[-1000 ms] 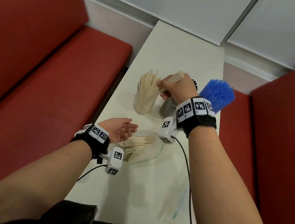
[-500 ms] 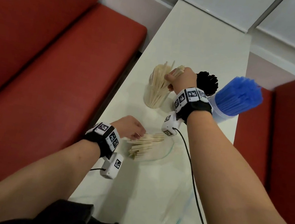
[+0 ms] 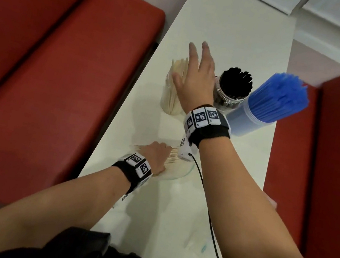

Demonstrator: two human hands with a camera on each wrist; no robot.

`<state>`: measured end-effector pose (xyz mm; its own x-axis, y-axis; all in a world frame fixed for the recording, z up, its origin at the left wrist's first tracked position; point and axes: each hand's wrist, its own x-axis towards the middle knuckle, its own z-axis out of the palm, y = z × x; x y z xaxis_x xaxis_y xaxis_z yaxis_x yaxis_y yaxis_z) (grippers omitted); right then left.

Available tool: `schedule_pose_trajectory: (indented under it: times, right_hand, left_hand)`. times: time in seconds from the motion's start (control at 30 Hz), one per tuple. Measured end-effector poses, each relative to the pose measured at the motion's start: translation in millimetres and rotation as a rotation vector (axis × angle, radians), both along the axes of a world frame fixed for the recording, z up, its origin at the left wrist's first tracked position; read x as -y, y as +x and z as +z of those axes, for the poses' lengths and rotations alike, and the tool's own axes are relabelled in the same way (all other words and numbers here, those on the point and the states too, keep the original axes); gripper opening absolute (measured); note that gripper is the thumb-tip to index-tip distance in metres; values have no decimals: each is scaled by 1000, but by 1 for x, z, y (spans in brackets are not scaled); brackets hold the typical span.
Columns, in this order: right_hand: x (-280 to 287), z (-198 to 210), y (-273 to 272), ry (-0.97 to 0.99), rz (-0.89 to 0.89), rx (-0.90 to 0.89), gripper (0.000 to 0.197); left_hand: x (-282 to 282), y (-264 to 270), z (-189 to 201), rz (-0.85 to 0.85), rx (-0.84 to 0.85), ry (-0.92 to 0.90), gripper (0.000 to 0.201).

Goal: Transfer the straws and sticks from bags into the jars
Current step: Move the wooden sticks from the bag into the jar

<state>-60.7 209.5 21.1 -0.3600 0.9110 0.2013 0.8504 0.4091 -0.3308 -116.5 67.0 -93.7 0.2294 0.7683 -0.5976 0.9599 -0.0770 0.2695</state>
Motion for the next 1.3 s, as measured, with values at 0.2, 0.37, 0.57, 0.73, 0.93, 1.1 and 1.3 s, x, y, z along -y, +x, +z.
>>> schedule_pose_trajectory:
  times: [0.2, 0.37, 0.57, 0.73, 0.93, 1.1, 1.3]
  right_hand:
    - [19, -36, -2, -290, 88, 309, 87]
    - [23, -16, 5, -64, 51, -86, 50]
    - [55, -11, 30, -340, -38, -452, 39]
    - [97, -36, 46, -825, 159, 9, 50]
    - [128, -56, 59, -742, 152, 229, 54]
    - [138, -45, 56, -690, 39, -67, 31]
    - [139, -15, 46, -588, -99, -463, 31]
  left_hand:
    - [-1, 6, 5, -50, -76, -6, 31]
    - [-3, 5, 13, -29, -115, -40, 29]
    - [-5, -6, 30, 52, -47, -78, 37]
    - [-6, -10, 55, 86, -61, -67, 41]
    - [-7, -13, 97, -81, -198, -47, 29]
    - [-20, -17, 155, -185, -241, 18, 27]
    - [-27, -10, 211, -1, 84, 393, 52]
